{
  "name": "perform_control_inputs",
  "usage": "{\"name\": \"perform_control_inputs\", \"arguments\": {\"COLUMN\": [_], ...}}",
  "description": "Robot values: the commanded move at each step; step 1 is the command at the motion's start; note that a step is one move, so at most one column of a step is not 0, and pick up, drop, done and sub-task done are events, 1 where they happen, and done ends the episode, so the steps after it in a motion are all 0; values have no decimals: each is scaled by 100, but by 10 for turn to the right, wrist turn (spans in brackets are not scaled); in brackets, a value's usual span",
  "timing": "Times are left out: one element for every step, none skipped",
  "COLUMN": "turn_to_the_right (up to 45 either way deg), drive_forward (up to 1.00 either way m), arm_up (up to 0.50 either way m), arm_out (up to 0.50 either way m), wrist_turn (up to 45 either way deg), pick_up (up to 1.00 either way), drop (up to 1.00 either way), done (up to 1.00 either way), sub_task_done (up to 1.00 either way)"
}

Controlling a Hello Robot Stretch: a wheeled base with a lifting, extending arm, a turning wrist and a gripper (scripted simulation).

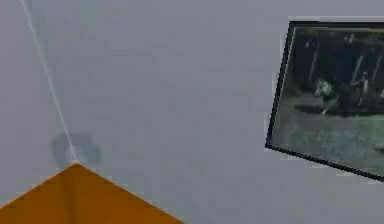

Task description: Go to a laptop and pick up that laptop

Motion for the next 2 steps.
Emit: {"name": "perform_control_inputs", "arguments": {"turn_to_the_right": [-450,-450], "drive_forward": [0,0], "arm_up": [0,0], "arm_out": [0,0], "wrist_turn": [0,0], "pick_up": [0,0], "drop": [0,0], "done": [0,0], "sub_task_done": [0,0]}}
